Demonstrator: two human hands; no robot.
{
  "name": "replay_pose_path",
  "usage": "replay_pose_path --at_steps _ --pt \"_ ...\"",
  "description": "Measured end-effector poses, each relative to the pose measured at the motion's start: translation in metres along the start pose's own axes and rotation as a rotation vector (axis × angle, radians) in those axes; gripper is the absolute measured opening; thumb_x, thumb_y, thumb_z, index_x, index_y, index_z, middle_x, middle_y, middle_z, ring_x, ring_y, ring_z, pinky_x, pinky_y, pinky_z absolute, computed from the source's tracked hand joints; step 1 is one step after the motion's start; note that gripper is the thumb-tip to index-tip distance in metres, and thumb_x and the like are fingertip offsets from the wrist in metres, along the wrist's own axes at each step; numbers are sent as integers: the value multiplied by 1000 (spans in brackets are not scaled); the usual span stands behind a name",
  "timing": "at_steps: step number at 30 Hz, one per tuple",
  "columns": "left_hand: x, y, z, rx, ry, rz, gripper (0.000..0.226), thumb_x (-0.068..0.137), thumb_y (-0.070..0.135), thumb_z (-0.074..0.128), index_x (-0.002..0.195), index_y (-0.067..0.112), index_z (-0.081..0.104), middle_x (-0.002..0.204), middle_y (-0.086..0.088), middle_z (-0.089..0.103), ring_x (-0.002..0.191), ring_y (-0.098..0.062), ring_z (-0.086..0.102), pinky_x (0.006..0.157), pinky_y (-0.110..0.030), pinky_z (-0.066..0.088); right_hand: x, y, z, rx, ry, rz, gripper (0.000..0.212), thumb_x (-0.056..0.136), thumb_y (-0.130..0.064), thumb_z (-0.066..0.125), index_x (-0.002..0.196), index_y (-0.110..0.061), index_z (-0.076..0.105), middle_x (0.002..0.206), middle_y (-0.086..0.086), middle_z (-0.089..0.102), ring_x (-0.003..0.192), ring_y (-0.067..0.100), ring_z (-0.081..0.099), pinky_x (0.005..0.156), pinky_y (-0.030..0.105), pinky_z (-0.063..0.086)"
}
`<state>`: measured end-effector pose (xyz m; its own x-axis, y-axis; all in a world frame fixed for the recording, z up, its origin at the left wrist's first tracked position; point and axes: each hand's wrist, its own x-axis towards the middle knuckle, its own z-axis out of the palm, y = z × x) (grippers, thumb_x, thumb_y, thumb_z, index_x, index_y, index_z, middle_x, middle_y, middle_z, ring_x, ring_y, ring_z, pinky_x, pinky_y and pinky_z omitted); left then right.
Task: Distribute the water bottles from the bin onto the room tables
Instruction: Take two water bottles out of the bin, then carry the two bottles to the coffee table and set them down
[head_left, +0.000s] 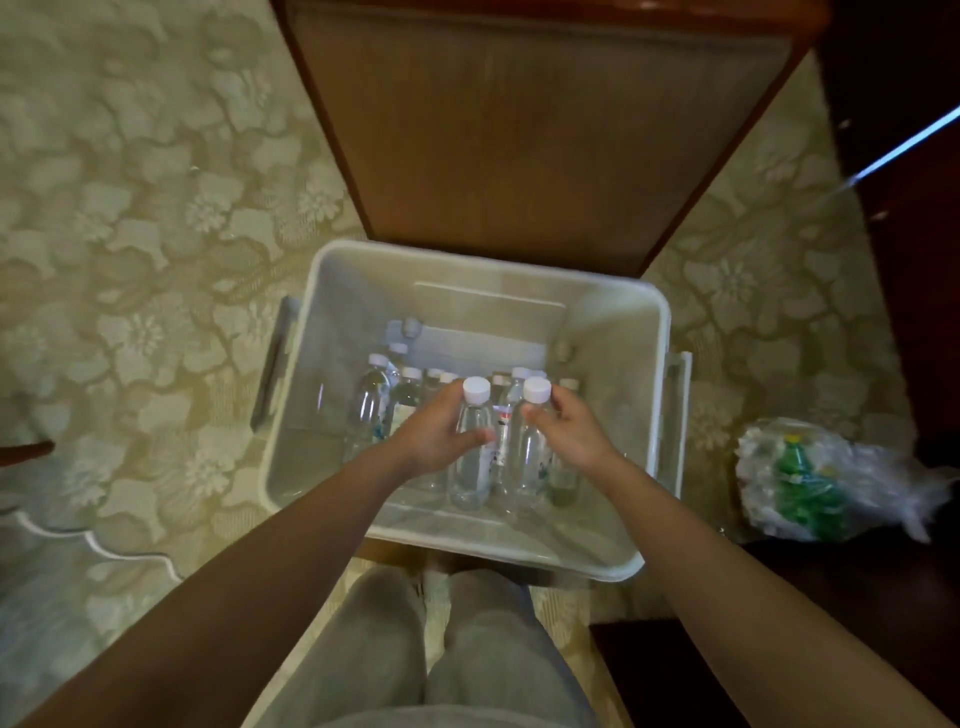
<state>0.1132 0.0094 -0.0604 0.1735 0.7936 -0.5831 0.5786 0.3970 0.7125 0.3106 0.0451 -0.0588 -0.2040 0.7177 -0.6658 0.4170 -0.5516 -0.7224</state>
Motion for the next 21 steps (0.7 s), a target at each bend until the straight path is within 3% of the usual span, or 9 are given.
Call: replay_pose_path --at_steps 4,7,11,13,15,17,19,21 --pt "-27 12 -32 -163 65 -10 65 81 48 72 134 27 42 132 7 54 124 -11 50 105 -34 41 -11 -33 3 -45 -15 -53 33 97 -21 61 129 -15 59 124 4 66 115 22 62 101 38 49" --pt "-55 20 -56 -236 116 1 53 86 38 71 130 28 42 121 13 56 115 -7 54 97 -26 43 -21 -62 11 -64 -22 -97 27 97 -21 60 123 -15 63 120 7 68 111 23 64 101 43 49" --pt "-98 16 -85 -303 185 1 70 73 67 65 129 36 37 115 3 61 112 -9 58 99 -34 47 -38 -104 36 -90 -52 -168 16 95 -19 63 109 -13 68 97 1 69 89 16 63 79 32 48" --pt "-122 8 -100 -350 232 10 78 70 73 62 132 34 36 114 -3 64 113 -11 61 100 -36 48 -46 -125 53 -106 -79 -214 12 93 -20 66 102 -13 70 91 3 69 85 16 63 75 32 48" --pt "-148 3 -112 -419 290 24 69 82 60 64 134 27 33 113 -5 62 109 -11 62 97 -34 51 -60 -146 73 -135 -130 -261 11 93 -20 67 101 -13 70 93 4 71 84 18 66 76 34 52" --pt "-177 -4 -125 -475 353 32 52 93 41 59 132 21 30 113 -6 56 99 -10 65 84 -27 55 -76 -166 96 -165 -195 -325 16 93 -21 67 107 -12 68 100 7 73 90 20 69 83 40 55" --pt "-207 -14 -138 -506 420 26 47 96 39 54 132 22 29 116 -2 53 91 -11 67 76 -27 54 -94 -184 122 -199 -263 -396 22 94 -20 66 114 -10 67 105 9 73 94 20 69 86 41 56" --pt "-242 -27 -150 -530 503 8 44 98 40 50 132 22 29 113 3 51 87 -11 66 81 -36 54 -113 -198 152 -235 -316 -450 23 95 -20 66 116 -11 66 101 5 74 91 20 69 79 37 57"
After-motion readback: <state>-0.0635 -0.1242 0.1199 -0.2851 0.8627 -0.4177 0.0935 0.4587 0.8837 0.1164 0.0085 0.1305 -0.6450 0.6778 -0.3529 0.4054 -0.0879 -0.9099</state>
